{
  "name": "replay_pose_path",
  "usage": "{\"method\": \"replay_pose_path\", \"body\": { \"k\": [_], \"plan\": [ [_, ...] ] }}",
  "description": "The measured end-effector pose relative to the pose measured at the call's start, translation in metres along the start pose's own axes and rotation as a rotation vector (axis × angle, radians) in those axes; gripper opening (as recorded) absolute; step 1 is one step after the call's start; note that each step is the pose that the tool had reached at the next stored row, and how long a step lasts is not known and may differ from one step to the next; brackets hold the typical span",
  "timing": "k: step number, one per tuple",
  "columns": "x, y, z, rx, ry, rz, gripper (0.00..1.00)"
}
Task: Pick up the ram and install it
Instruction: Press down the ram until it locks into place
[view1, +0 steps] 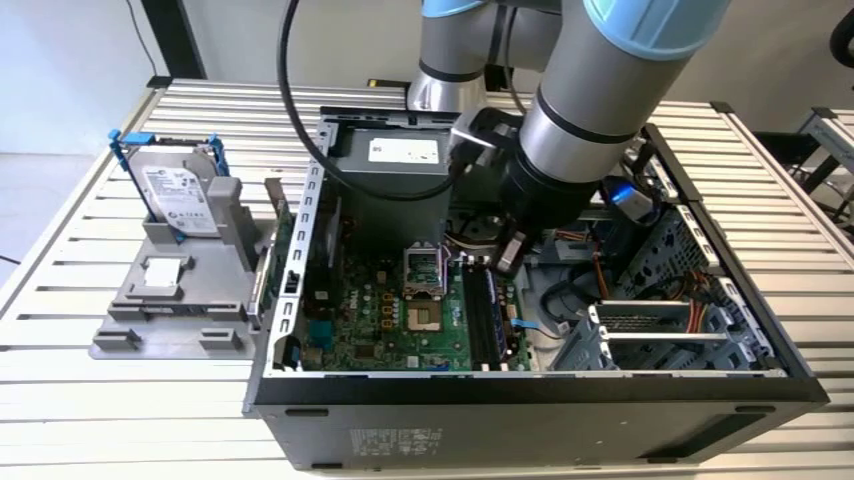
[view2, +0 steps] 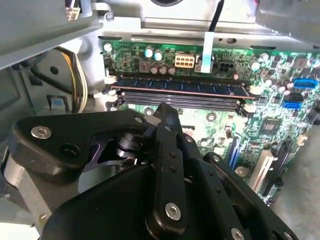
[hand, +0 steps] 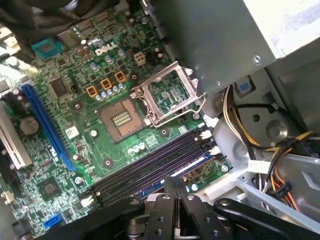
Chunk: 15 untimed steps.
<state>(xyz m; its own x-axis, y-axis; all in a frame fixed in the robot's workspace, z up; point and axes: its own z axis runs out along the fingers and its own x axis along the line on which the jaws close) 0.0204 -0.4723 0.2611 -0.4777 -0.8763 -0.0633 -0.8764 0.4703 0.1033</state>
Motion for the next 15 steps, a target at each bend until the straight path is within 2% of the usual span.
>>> {"method": "replay_pose_path", "body": {
  "k": [7,12,15],
  "plan": [
    [-0.0001,-0.0001,0.0001,0.0112,0.0012,-0.107,0.0],
    [0.0,-0.0001,0.0002,0.0294,-0.0024,-0.186,0.0],
    [-0.0001,-0.0002,0.0008,0.0348,-0.0029,-0.224,0.0]
  ]
}}
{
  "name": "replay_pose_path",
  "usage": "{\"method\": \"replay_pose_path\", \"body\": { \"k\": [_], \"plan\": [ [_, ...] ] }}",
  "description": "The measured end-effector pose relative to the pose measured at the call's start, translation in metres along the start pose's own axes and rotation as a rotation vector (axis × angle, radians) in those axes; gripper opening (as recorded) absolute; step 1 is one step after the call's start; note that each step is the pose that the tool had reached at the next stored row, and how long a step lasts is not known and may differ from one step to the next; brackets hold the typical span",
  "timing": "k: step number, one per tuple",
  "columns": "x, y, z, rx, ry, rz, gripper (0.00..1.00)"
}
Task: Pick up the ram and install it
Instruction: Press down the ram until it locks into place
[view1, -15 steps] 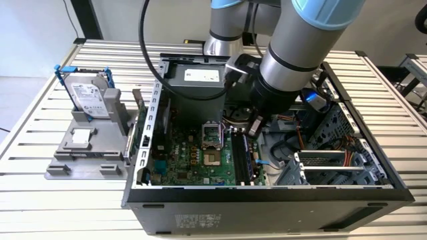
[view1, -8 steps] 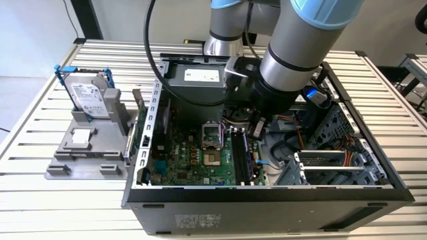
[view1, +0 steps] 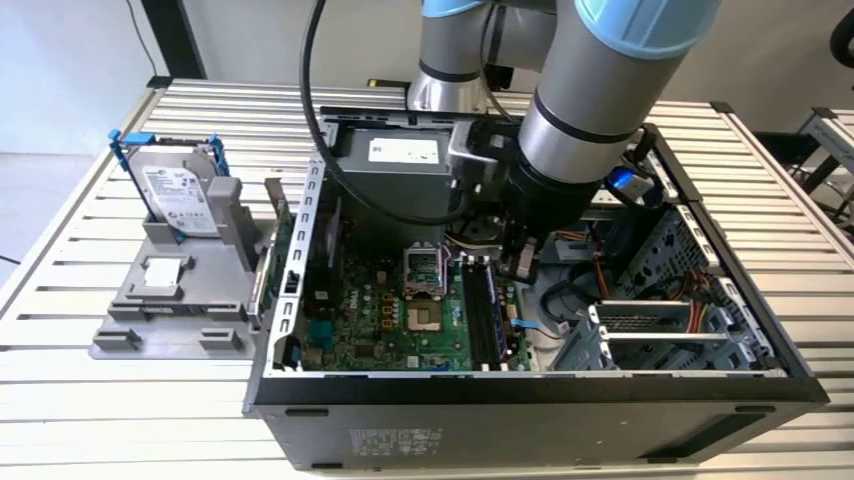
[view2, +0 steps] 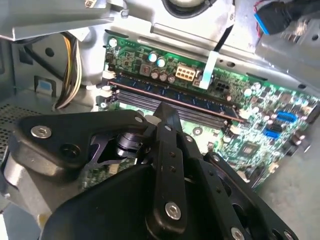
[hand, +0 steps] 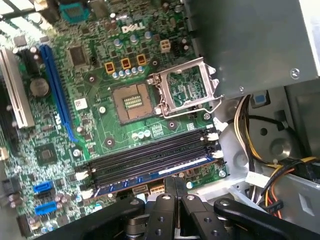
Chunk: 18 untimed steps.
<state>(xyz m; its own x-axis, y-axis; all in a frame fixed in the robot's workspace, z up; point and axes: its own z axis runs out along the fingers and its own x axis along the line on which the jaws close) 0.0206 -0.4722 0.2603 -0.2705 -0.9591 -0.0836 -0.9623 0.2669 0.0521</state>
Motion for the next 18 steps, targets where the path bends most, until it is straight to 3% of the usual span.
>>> {"method": "replay_pose_path", "body": {
  "k": [10,18],
  "plan": [
    [0.0007,-0.0003,0.0074,-0.0048,0.0059,-0.163,0.0],
    [0.0013,-0.0003,0.0119,-0.0058,0.0049,-0.176,0.0]
  ]
}}
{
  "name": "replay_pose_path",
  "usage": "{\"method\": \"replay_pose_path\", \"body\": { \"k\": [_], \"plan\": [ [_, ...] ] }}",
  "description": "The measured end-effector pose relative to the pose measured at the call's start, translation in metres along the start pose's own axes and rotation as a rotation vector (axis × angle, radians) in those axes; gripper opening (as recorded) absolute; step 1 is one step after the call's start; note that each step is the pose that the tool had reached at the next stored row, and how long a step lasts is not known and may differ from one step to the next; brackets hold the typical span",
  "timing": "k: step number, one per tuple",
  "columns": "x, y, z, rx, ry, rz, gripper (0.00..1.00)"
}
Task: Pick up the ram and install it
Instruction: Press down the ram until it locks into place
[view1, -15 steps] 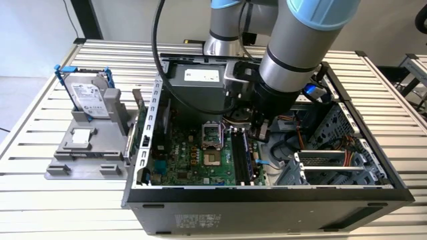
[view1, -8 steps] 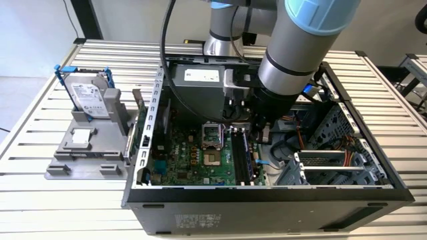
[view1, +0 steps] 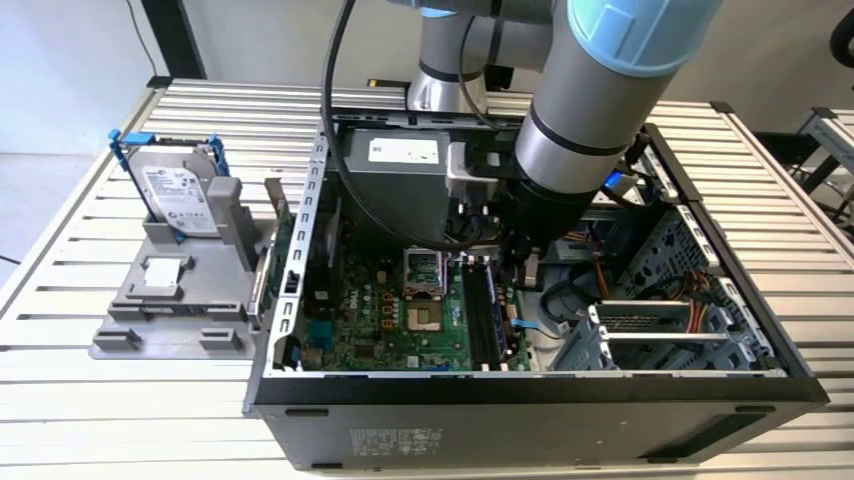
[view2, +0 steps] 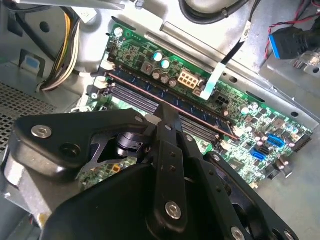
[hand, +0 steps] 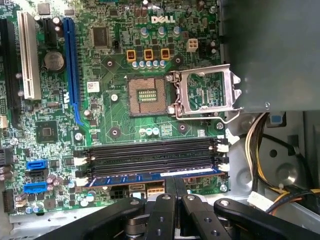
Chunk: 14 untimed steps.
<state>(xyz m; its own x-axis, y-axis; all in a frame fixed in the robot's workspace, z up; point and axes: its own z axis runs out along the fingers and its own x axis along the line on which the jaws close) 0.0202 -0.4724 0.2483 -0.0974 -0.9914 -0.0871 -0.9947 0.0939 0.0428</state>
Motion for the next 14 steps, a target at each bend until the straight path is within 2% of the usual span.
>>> {"method": "replay_pose_path", "body": {
  "k": [9,14],
  "plan": [
    [0.0018,-0.0008,0.0163,-0.0002,0.0002,-0.002,0.0],
    [0.0036,-0.0047,0.0225,-0.0007,0.0004,-0.008,0.0]
  ]
}}
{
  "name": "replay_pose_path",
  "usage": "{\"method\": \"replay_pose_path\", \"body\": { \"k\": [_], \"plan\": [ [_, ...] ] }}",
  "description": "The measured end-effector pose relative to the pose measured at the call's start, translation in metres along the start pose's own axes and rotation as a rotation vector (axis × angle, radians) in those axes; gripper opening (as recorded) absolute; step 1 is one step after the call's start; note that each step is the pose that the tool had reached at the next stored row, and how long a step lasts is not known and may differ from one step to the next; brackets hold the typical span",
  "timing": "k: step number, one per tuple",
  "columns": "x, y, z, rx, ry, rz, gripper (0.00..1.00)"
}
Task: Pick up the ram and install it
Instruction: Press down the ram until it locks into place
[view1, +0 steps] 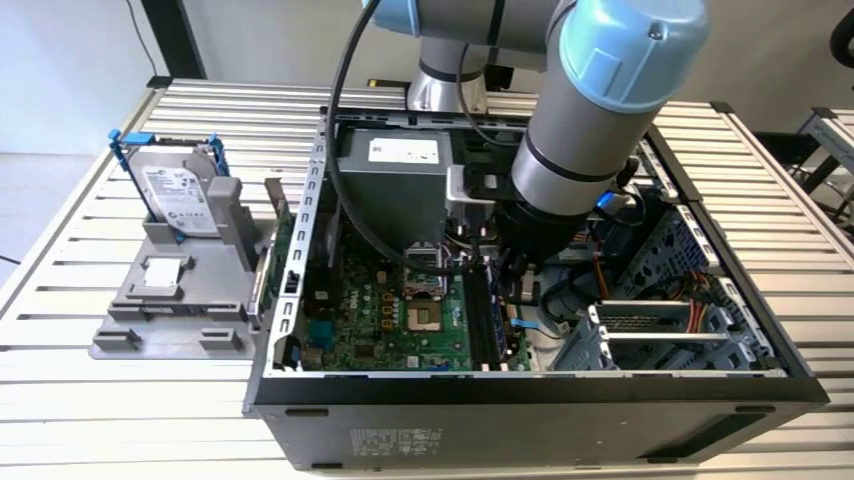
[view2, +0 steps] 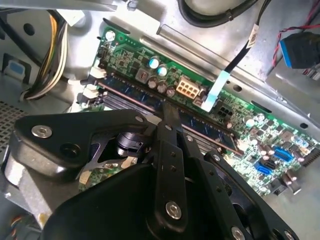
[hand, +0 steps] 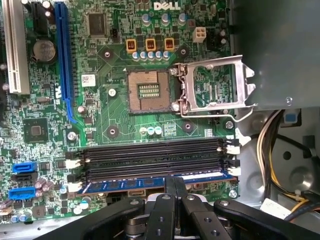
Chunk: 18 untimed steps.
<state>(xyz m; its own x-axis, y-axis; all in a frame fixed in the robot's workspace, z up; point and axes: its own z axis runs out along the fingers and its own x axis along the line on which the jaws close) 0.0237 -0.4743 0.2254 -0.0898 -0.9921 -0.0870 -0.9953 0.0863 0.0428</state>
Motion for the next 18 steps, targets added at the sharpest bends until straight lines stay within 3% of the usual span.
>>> {"method": "replay_pose_path", "body": {
  "k": [7,13,14,16,18],
  "plan": [
    [0.0026,-0.0013,0.0025,0.0005,0.0002,-0.004,0.0],
    [0.003,-0.0016,0.0096,-0.0001,0.0056,-0.003,0.0],
    [0.0025,-0.0015,0.0076,-0.0003,0.0075,-0.003,0.0],
    [0.0022,-0.0013,0.0033,0.001,-0.0016,-0.003,0.0],
    [0.0016,-0.0009,-0.0065,0.0006,0.0002,-0.003,0.0]
  ]
}}
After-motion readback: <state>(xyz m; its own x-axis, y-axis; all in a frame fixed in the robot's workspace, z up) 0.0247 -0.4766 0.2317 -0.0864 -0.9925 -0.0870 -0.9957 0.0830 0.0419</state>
